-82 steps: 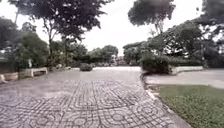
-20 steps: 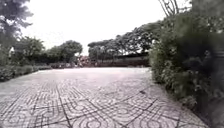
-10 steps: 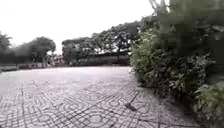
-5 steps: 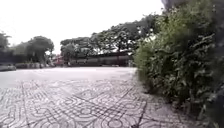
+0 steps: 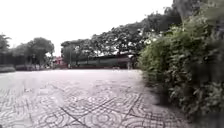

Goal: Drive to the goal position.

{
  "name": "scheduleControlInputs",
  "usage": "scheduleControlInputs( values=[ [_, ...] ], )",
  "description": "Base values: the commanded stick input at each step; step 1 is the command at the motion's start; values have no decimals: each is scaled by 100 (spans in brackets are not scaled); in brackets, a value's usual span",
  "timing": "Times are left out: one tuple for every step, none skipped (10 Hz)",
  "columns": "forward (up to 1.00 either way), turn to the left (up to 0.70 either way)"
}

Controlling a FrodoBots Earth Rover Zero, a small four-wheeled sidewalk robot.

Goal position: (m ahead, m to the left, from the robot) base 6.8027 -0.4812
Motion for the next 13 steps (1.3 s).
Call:
scheduleControlInputs(
  values=[
    [100,0],
    [100,0],
    [100,0],
    [100,0],
    [100,0],
    [100,0],
    [100,0],
    [100,0],
    [100,0],
    [100,0],
    [100,0],
    [100,0],
    [100,0]
  ],
)
